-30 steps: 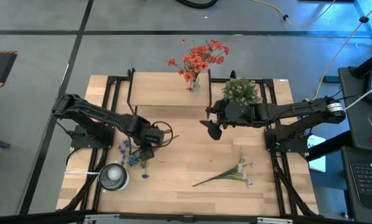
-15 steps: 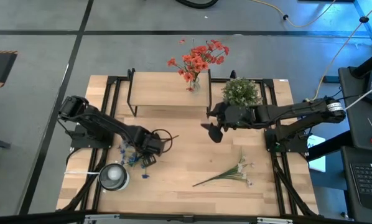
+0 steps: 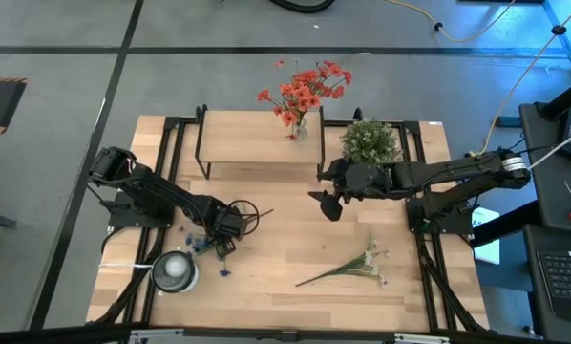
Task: Pick and place flowers into a vace then onto a shelf
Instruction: Put the blue flowers into the transparent vase
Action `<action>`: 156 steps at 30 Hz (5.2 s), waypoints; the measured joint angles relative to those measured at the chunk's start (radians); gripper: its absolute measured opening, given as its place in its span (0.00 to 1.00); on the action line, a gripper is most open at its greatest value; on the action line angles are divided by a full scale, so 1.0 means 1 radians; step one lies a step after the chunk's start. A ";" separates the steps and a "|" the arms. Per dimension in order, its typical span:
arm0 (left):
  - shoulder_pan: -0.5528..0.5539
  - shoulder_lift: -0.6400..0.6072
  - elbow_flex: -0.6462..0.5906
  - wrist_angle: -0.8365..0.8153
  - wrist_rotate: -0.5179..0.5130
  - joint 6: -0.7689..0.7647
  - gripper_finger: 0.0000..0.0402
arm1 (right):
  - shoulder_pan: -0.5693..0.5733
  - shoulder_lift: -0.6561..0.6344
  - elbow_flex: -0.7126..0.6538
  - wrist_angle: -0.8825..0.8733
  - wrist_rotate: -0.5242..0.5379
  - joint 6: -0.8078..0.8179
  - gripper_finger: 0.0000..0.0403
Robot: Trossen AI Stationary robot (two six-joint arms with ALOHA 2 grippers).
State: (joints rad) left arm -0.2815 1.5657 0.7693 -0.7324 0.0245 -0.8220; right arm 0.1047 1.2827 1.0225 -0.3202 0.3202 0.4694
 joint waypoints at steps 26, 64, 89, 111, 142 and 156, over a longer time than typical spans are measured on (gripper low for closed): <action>-0.055 -0.059 0.644 -0.659 -0.360 0.572 0.01 | 0.000 0.000 0.000 -0.004 0.000 -0.006 0.77; -0.259 -0.059 0.739 -0.601 -1.424 2.033 0.01 | 0.026 0.295 0.055 0.774 -0.095 -0.110 0.77; -0.334 -0.056 0.738 -0.496 -1.410 2.101 0.02 | 0.020 0.496 0.410 0.514 -0.217 -0.158 0.35; -0.332 -0.057 0.738 -0.396 -1.284 1.945 0.26 | -0.009 0.496 0.409 0.467 -0.193 -0.114 0.01; -0.491 -0.168 0.739 -0.600 -0.906 0.097 0.20 | -0.113 0.516 0.407 0.620 -0.309 -0.205 0.01; -0.564 -0.221 0.739 -0.595 -0.954 -0.160 0.14 | -0.081 0.764 0.407 1.217 -0.352 -0.303 0.01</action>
State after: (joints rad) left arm -0.8459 1.3449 1.5082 -1.3277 -0.9296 -0.9818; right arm 0.0238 2.0471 1.4299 0.8968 -0.0315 0.1664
